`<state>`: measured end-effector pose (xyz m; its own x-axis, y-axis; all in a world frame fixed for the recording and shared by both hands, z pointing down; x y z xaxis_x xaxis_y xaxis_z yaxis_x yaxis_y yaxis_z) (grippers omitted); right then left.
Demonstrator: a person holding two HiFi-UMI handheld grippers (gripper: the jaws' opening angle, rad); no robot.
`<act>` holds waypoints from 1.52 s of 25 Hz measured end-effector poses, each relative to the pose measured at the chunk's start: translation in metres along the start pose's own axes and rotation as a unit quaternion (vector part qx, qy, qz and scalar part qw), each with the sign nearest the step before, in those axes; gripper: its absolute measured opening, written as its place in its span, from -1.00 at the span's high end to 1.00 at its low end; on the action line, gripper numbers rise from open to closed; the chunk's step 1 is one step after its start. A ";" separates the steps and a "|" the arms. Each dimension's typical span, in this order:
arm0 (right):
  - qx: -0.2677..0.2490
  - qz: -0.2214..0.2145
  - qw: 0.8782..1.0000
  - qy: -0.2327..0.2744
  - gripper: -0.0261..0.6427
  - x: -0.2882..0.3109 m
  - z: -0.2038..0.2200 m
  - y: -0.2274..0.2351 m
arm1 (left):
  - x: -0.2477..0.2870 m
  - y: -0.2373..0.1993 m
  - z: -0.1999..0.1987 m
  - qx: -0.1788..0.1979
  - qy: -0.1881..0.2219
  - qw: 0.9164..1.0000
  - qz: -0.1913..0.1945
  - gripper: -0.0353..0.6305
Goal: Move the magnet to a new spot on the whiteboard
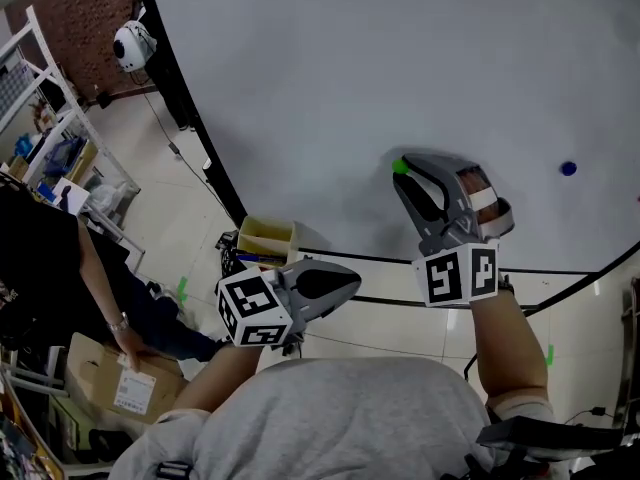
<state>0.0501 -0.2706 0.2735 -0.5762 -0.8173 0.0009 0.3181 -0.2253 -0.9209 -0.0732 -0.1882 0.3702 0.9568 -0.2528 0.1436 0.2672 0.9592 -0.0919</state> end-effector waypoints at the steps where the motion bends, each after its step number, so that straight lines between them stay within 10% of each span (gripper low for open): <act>1: -0.012 0.003 1.000 -0.005 0.56 0.003 0.002 -0.001 | -0.001 -0.001 0.000 -0.001 0.000 1.000 -0.001 0.95; 16: -0.051 0.037 0.997 -0.047 0.56 0.017 0.011 -0.009 | -0.007 -0.004 -0.002 0.000 0.004 1.000 0.001 0.95; 25: 0.132 -0.009 0.990 -0.039 0.37 -0.021 0.003 -0.019 | -0.027 0.001 0.002 -0.005 0.011 1.000 0.000 0.95; 28: 0.271 -0.083 0.959 -0.005 0.37 -0.037 -0.001 -0.038 | -0.035 -0.001 0.004 -0.009 0.012 1.000 -0.008 0.95; 35: 0.543 -0.204 0.811 0.075 0.05 -0.116 0.002 -0.096 | -0.035 0.046 0.011 -0.009 0.013 0.999 -0.036 0.95; 38: 0.571 -0.228 0.786 0.067 -0.04 -0.161 0.001 -0.122 | -0.030 0.083 0.018 -0.013 0.013 0.999 -0.051 0.95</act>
<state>0.1051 -0.1121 0.3863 -0.8756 -0.4684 0.1176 0.4804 -0.8696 0.1136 -0.0817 -0.0990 0.3763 0.9272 -0.3522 0.1277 0.3657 0.9249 -0.1037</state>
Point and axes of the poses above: the fingertips, and each gripper's own axes: x forward along the fingers, y to its right, z out of its underside, the point moved 6 cm from there along -x, backward along the fingers, and after that the axes turned 3 degrees about x, right-handed, at the moved point
